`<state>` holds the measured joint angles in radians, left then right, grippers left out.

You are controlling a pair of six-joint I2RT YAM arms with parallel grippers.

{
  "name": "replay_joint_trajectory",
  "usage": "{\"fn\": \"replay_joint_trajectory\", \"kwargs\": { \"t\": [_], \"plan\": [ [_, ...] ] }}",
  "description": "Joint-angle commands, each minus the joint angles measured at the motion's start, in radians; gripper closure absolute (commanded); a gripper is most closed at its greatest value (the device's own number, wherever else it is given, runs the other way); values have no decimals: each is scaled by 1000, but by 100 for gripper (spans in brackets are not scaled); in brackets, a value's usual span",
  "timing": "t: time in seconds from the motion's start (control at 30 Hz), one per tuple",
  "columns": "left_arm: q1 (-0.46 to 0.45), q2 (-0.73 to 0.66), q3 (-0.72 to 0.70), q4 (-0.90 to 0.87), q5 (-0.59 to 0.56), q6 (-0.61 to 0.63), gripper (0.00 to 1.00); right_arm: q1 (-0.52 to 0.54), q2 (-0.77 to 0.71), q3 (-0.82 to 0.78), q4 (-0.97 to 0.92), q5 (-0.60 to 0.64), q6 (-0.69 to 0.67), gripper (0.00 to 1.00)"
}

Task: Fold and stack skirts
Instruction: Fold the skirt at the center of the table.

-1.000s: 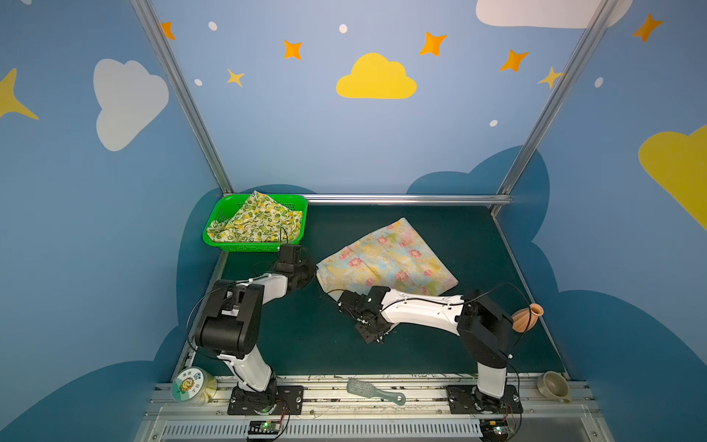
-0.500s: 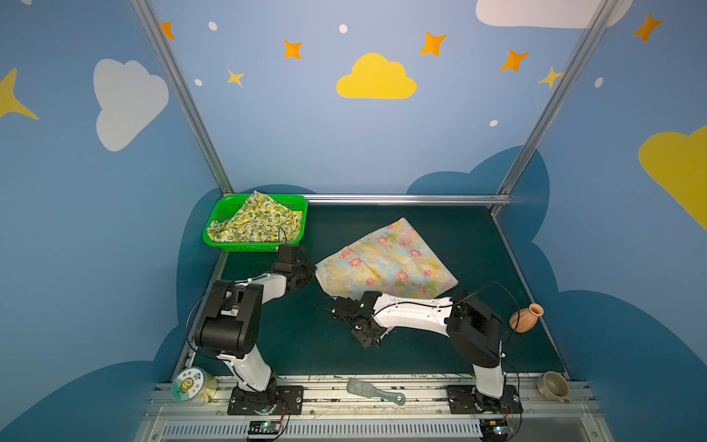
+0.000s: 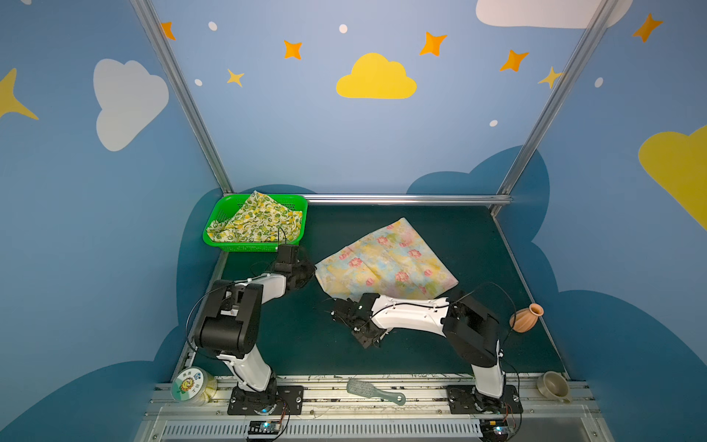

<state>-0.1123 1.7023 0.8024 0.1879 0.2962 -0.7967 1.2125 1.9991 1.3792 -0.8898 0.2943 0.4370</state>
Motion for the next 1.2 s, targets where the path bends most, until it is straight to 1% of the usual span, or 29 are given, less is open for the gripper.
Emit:
{"fn": "replay_joint_trajectory", "kwargs": {
  "t": [0.0, 0.13, 0.3, 0.7, 0.97, 1.17],
  "plan": [
    [5, -8, 20, -25, 6, 14, 96, -1, 38, -33, 3, 18, 3, 82],
    [6, -14, 23, -32, 5, 14, 96, 1, 29, -41, 6, 17, 3, 100],
    [8, -31, 30, -45, 6, 17, 96, 4, 0, -42, -1, 10, -10, 100],
    [32, -129, 95, -185, -23, 34, 96, 62, -108, 14, -74, -10, -25, 100],
    [69, -188, 157, -319, -17, 64, 96, 70, -204, 7, -58, -113, -26, 100],
    [104, -253, 180, -398, -30, 88, 96, 74, -235, 14, -41, -163, -44, 100]
  ]
}}
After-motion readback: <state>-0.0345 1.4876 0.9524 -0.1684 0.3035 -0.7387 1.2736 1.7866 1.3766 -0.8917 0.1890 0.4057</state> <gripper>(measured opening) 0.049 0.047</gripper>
